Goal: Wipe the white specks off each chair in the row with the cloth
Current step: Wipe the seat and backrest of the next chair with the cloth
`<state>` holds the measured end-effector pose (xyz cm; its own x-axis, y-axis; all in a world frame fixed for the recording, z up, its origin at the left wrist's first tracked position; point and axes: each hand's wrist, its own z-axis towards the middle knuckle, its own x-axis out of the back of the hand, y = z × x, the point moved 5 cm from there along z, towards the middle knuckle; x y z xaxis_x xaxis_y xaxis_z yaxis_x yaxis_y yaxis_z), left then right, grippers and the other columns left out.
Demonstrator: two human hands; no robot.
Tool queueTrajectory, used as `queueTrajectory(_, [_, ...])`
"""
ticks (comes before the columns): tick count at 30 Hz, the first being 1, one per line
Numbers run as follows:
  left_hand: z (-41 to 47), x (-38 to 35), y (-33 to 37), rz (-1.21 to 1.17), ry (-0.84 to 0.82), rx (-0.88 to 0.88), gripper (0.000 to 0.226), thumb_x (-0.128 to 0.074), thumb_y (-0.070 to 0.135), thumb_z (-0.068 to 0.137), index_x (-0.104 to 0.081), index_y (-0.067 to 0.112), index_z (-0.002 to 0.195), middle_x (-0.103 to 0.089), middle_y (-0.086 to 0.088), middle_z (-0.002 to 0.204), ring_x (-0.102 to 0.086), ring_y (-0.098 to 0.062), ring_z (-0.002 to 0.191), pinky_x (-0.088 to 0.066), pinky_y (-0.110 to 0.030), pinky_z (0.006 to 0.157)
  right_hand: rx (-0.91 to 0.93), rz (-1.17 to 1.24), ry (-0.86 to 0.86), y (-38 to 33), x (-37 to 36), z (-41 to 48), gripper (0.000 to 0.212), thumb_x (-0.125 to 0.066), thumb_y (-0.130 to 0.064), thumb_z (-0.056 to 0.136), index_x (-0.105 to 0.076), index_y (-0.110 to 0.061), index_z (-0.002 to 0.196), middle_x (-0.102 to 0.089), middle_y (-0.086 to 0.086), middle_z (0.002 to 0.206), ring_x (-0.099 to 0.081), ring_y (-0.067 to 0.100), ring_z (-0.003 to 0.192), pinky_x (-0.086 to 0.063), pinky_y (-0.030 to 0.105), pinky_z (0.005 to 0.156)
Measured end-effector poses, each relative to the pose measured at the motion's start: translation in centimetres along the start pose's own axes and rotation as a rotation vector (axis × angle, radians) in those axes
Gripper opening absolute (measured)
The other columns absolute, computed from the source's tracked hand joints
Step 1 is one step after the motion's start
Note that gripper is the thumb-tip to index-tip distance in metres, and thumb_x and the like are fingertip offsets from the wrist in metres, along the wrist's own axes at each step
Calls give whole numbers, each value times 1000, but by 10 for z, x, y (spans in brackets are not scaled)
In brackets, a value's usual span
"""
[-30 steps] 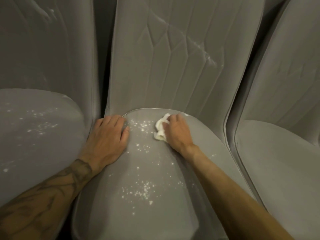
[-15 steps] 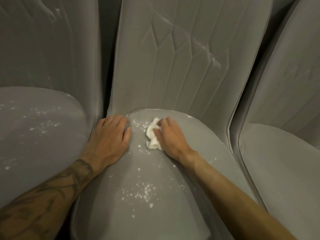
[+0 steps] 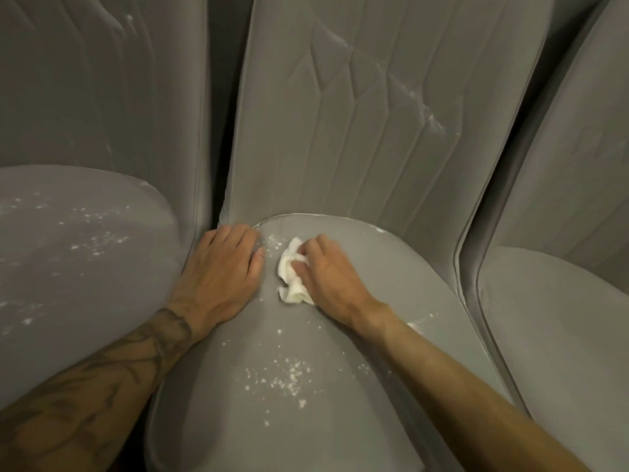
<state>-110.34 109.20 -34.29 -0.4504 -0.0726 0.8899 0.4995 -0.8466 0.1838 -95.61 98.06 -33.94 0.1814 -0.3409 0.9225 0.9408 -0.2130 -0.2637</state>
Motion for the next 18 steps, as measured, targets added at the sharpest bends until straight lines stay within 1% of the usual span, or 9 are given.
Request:
queueTrajectory(2, [0, 0, -1, -5, 0, 1, 34, -34, 33, 101, -60, 15, 114, -62, -5, 112, -57, -27, 103, -38, -39, 93, 24, -26, -20, 19, 6, 1, 33, -45, -37, 100, -56, -6, 104, -54, 15, 103, -50, 34, 91, -41, 45, 83])
queueTrajectory(4, [0, -1, -1, -26, -3, 5, 33, -34, 33, 101, -59, 16, 114, -61, -4, 111, -55, -24, 102, -39, -39, 94, -87, -57, 30, 48, 11, 12, 29, -49, -30, 101, -56, -2, 104, -55, 19, 105, -51, 38, 94, -40, 46, 86])
queueTrajectory(6, [0, -2, -1, -44, -11, 17, 33, -33, 34, 101, -59, 17, 113, -60, -3, 110, -54, -23, 102, -40, -38, 94, -254, -79, 88, 67, 13, 28, 27, -49, -24, 101, -57, 1, 106, -55, 22, 110, -51, 40, 101, -37, 45, 90])
queueTrajectory(8, [0, -1, -1, -48, -7, 22, 33, -33, 35, 101, -59, 17, 112, -60, -2, 110, -53, -22, 102, -40, -38, 94, -331, -78, 111, 57, 7, 37, 28, -47, -23, 101, -56, 2, 110, -55, 23, 114, -51, 40, 105, -36, 45, 92])
queueTrajectory(9, [0, 0, -1, -50, -4, 23, 33, -33, 35, 101, -59, 17, 111, -60, -2, 109, -53, -22, 102, -40, -38, 94, -319, -56, 103, 44, 3, 38, 28, -47, -23, 101, -56, 1, 110, -55, 23, 113, -50, 40, 104, -37, 46, 92])
queueTrajectory(12, [-1, 2, 0, -48, 13, 22, 33, -33, 34, 101, -60, 16, 110, -62, -4, 108, -56, -25, 101, -43, -40, 92, -64, 2, 74, -6, -6, 18, 26, -46, -28, 100, -56, -4, 100, -54, 19, 102, -49, 37, 90, -38, 46, 82])
queueTrajectory(14, [-1, 1, -2, -52, 20, 28, 32, -35, 32, 101, -60, 15, 110, -62, -4, 108, -57, -25, 100, -43, -40, 90, 35, 21, 25, -16, -4, 0, 31, -41, -35, 99, -55, -7, 100, -53, 14, 99, -48, 33, 87, -38, 44, 80])
queueTrajectory(16, [-2, 3, -1, -86, 32, 32, 30, -37, 30, 101, -60, 15, 112, -62, -5, 108, -57, -24, 98, -44, -39, 89, 5, 10, 10, -1, -1, 5, 33, -42, -35, 100, -56, -6, 104, -54, 17, 102, -49, 35, 90, -39, 45, 83])
queueTrajectory(18, [-2, 7, 0, -135, 57, 27, 29, -38, 28, 102, -61, 14, 113, -61, -6, 107, -56, -24, 95, -44, -39, 85, -115, 1, 38, 22, -1, 26, 30, -47, -30, 101, -57, -2, 107, -55, 21, 109, -51, 40, 99, -39, 46, 89])
